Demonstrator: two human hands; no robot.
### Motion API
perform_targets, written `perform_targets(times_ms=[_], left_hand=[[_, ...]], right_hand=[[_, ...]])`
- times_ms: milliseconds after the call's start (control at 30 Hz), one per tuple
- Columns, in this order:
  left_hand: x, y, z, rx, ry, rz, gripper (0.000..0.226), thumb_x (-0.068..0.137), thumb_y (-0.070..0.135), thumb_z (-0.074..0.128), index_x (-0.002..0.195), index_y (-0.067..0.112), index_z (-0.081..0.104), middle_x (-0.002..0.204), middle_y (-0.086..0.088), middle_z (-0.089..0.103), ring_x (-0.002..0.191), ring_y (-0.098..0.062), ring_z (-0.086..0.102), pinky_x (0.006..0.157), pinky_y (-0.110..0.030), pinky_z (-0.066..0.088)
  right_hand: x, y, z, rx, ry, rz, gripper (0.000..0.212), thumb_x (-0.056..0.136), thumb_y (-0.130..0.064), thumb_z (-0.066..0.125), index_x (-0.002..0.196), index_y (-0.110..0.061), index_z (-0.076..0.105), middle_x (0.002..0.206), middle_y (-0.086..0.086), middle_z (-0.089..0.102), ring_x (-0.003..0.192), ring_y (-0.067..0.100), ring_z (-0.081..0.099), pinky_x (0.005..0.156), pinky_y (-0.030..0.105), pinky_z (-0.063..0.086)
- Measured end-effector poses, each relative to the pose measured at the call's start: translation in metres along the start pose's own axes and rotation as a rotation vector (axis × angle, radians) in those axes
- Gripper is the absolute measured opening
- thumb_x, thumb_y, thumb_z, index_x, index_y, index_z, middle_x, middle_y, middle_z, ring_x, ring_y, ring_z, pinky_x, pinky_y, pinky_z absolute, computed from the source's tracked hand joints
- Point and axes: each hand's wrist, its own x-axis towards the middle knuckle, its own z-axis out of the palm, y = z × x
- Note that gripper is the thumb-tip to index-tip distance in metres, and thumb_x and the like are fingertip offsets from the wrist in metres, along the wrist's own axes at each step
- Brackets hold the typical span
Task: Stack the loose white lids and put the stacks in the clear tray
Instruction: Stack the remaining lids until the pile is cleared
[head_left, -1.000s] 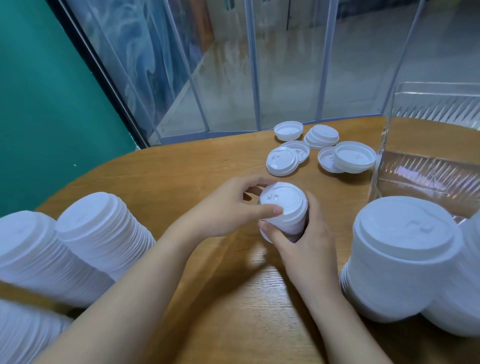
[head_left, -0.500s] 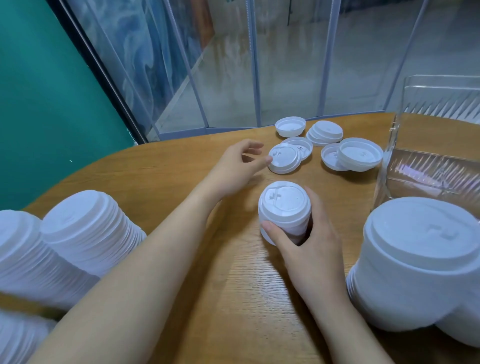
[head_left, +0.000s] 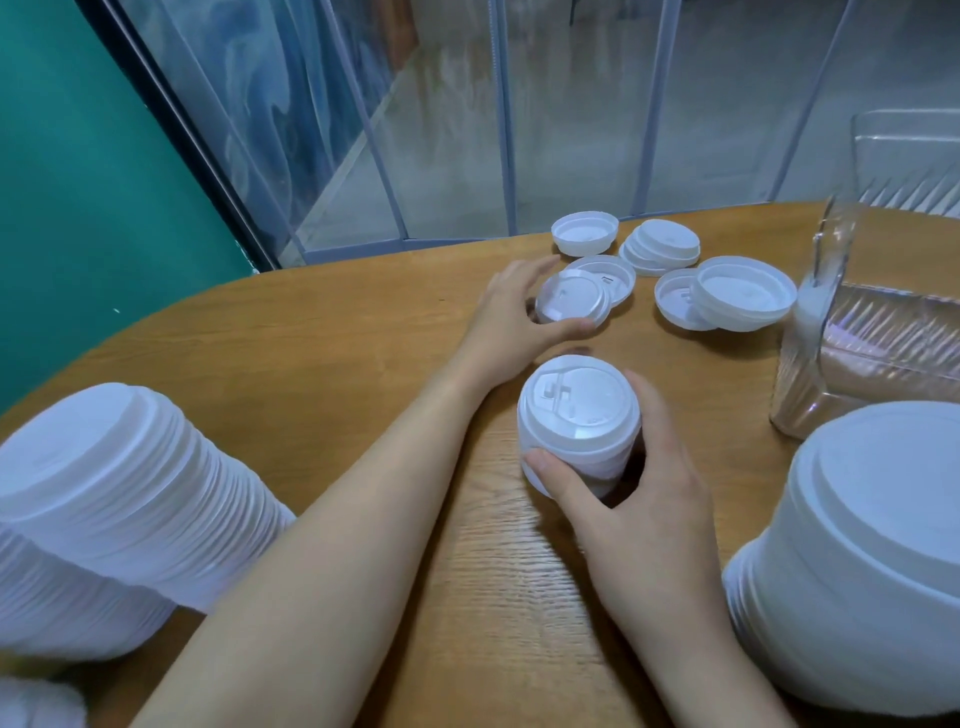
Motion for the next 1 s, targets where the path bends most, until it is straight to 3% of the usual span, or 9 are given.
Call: perform_targets(times_ms=[100, 200, 333, 433, 500, 600, 767, 900, 1000], left_hand=[[0.002, -0.008, -0.001, 0.05, 0.002, -0.021, 0.087, 0.075, 0.054, 0.086, 0.148, 0.023, 0.048, 0.143, 0.008, 0.051, 0.136, -0.014, 0.04, 0.117, -0.041, 0.034], [0.003, -0.009, 0.001, 0.114, -0.014, -0.046, 0.083, 0.077, 0.057, 0.083, 0.147, 0.028, 0.049, 0.138, 0.013, 0.051, 0.132, -0.01, 0.037, 0.113, -0.035, 0.027], [0.007, -0.007, 0.007, 0.166, -0.012, -0.008, 0.072, 0.072, 0.064, 0.08, 0.134, 0.036, 0.059, 0.129, 0.015, 0.06, 0.128, -0.014, 0.046, 0.107, -0.038, 0.028], [0.002, -0.009, 0.005, 0.035, 0.044, -0.039, 0.067, 0.072, 0.06, 0.084, 0.129, 0.038, 0.058, 0.129, 0.018, 0.061, 0.129, -0.01, 0.047, 0.112, -0.038, 0.033], [-0.004, -0.007, 0.0, -0.134, 0.111, -0.052, 0.065, 0.072, 0.053, 0.088, 0.127, 0.037, 0.059, 0.128, 0.018, 0.063, 0.126, -0.005, 0.053, 0.106, -0.028, 0.044], [-0.013, 0.007, -0.015, -0.322, 0.138, -0.072, 0.06, 0.079, 0.032, 0.09, 0.13, 0.022, 0.061, 0.124, 0.013, 0.068, 0.11, 0.004, 0.062, 0.086, -0.008, 0.045], [-0.018, 0.04, -0.071, -0.425, -0.131, -0.048, 0.051, 0.078, 0.043, 0.081, 0.124, 0.026, 0.066, 0.113, 0.013, 0.074, 0.107, -0.008, 0.067, 0.096, -0.029, 0.049], [-0.026, 0.066, -0.096, -0.293, -0.393, -0.008, 0.055, 0.073, 0.036, 0.085, 0.125, 0.028, 0.067, 0.118, 0.0, 0.074, 0.108, -0.009, 0.068, 0.093, -0.024, 0.048], [-0.035, 0.079, -0.101, -0.154, -0.446, -0.017, 0.057, 0.07, 0.034, 0.088, 0.124, 0.03, 0.067, 0.115, 0.005, 0.074, 0.107, -0.011, 0.07, 0.094, -0.03, 0.055]], right_hand=[[0.0, -0.001, 0.003, -0.001, -0.004, 0.009, 0.082, 0.069, -0.059, 0.079, 0.142, -0.038, 0.05, 0.134, -0.023, 0.061, 0.129, 0.005, 0.055, 0.108, 0.043, 0.045], [-0.001, 0.001, 0.003, -0.005, 0.01, 0.013, 0.084, 0.068, -0.06, 0.079, 0.143, -0.038, 0.049, 0.134, -0.023, 0.06, 0.13, 0.005, 0.053, 0.11, 0.043, 0.044], [0.0, 0.001, 0.003, -0.012, 0.005, 0.023, 0.086, 0.068, -0.062, 0.078, 0.145, -0.039, 0.047, 0.134, -0.023, 0.06, 0.13, 0.005, 0.053, 0.11, 0.043, 0.044], [0.001, 0.002, 0.003, -0.01, 0.006, 0.021, 0.083, 0.072, -0.059, 0.083, 0.144, -0.04, 0.048, 0.133, -0.023, 0.061, 0.13, 0.004, 0.054, 0.11, 0.043, 0.044], [0.001, 0.002, 0.002, -0.007, 0.002, 0.023, 0.082, 0.073, -0.055, 0.086, 0.144, -0.039, 0.048, 0.134, -0.022, 0.061, 0.131, 0.006, 0.053, 0.11, 0.043, 0.044], [0.002, 0.003, 0.002, -0.008, -0.006, 0.025, 0.084, 0.071, -0.057, 0.085, 0.145, -0.037, 0.048, 0.134, -0.018, 0.062, 0.13, 0.008, 0.054, 0.109, 0.043, 0.045], [0.004, 0.001, -0.001, 0.025, -0.023, 0.024, 0.086, 0.066, -0.064, 0.078, 0.143, -0.04, 0.049, 0.133, -0.019, 0.063, 0.129, 0.009, 0.056, 0.108, 0.042, 0.047], [0.004, 0.002, -0.001, 0.017, -0.027, 0.023, 0.088, 0.066, -0.066, 0.078, 0.145, -0.041, 0.047, 0.135, -0.019, 0.061, 0.13, 0.006, 0.054, 0.109, 0.041, 0.047], [0.004, 0.0, -0.001, 0.027, -0.028, 0.024, 0.086, 0.067, -0.063, 0.079, 0.144, -0.038, 0.048, 0.133, -0.017, 0.062, 0.128, 0.008, 0.056, 0.107, 0.041, 0.048]])
